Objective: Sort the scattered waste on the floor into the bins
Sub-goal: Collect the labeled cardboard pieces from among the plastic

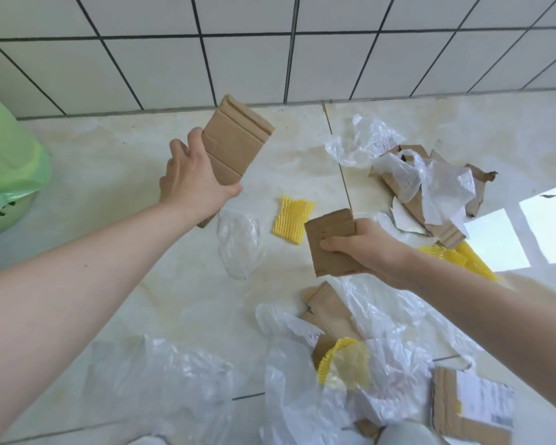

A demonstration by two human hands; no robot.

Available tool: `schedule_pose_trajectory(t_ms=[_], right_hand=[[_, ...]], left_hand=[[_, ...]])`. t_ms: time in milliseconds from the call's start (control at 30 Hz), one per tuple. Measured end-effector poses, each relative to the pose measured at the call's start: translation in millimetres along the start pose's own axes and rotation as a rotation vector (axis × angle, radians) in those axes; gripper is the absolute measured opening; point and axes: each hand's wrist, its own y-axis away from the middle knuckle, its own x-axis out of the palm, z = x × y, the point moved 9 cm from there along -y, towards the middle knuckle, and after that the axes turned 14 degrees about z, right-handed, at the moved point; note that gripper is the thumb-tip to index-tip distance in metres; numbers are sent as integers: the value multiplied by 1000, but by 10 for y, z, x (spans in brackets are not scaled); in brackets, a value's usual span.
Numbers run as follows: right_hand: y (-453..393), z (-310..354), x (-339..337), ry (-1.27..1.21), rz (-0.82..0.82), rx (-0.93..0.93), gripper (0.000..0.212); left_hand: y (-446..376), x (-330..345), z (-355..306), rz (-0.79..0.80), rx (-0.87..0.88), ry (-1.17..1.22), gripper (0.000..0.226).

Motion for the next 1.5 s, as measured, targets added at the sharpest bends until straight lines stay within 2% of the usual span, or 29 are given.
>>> schedule_pose_trajectory(t_ms=[133, 300, 433, 533, 600, 667, 733, 867, 1067, 1167, 1300, 1433, 1500], right_hand=[[191, -276, 286, 71, 141, 68, 21], [402, -474, 273, 353, 105, 90, 22], [596, -563, 94, 377, 20, 77, 20], [720, -616, -2, 344, -9, 54, 20], [783, -667, -70, 347, -21, 46, 21], [858, -724, -129, 381, -19, 48, 18], [926, -807, -211, 447, -16, 72, 12], [1077, -1106, -352, 688, 80, 214, 16], [1306, -1781, -515, 1080, 250, 374, 29], [1361, -2087, -606, 1267, 223, 346, 17], [1477, -2065, -583, 1301, 151, 263, 18], [1425, -2042, -559, 1271, 163, 276, 25], [1389, -2029, -548, 1310, 175, 277, 22]], left_hand=[[376, 231, 61, 118, -89, 397, 99], [881, 710, 8, 320, -137, 784, 95], [1263, 1063, -117, 460, -132, 916, 112], [1482, 1264, -168, 502, -167, 1014, 100], [1560, 1413, -217, 540, -186, 1065, 84], [1614, 1532, -266, 556, -217, 1052, 59], [1639, 1620, -311, 544, -248, 1042, 47], [1701, 1776, -426, 545, -292, 1027, 43], [1632, 1895, -623, 513, -296, 816, 33], [1562, 1979, -722, 552, -286, 736, 35], [1526, 2016, -646, 531, -331, 656, 58], [1567, 1983, -648, 564, -344, 715, 43], [1568, 1957, -651, 592, -349, 753, 40]])
